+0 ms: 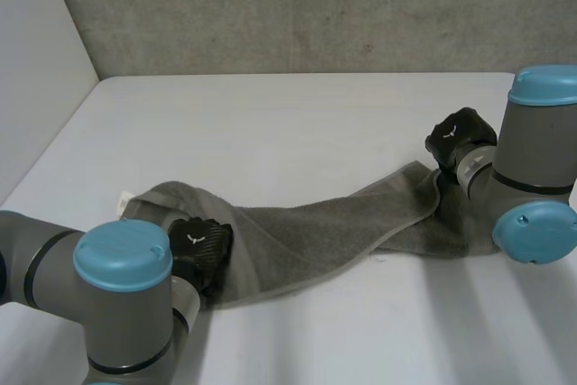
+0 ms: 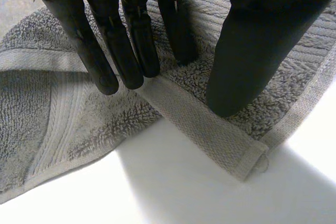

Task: Fold the laundry

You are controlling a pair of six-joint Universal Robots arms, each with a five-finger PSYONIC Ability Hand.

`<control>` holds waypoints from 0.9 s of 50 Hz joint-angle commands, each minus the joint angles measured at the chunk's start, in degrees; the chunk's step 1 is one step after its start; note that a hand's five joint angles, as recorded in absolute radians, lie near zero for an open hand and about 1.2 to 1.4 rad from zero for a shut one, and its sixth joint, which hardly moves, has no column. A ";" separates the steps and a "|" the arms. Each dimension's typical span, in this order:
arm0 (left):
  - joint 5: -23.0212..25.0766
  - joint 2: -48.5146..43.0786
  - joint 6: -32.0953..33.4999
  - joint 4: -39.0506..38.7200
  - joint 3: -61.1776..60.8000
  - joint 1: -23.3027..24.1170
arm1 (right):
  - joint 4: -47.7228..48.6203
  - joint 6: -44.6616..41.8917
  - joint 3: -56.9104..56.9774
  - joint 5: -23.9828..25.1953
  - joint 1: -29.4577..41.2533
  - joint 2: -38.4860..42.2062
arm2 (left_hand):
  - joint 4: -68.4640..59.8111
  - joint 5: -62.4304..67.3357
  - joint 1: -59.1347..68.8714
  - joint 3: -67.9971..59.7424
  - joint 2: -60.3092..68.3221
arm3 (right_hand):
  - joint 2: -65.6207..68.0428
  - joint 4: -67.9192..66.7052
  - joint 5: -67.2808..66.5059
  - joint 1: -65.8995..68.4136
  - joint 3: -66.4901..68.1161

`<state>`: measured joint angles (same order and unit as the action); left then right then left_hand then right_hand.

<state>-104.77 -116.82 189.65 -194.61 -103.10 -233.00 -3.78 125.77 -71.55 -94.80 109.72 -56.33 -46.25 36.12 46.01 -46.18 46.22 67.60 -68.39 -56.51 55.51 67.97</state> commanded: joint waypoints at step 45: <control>-0.09 -0.34 2.22 1.51 -1.23 -0.17 | 0.00 -0.44 -0.26 -0.12 0.15 0.78 | 6.26 -6.13 -6.02 6.19 -6.23 | 12.40 -11.61 -13.49 24.49 12.03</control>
<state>-104.80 -116.86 191.82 -191.85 -104.10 -233.16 -3.78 125.33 -71.80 -94.92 109.85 -55.63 -33.43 23.31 33.56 -33.43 33.51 67.60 -68.39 -56.49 55.48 67.97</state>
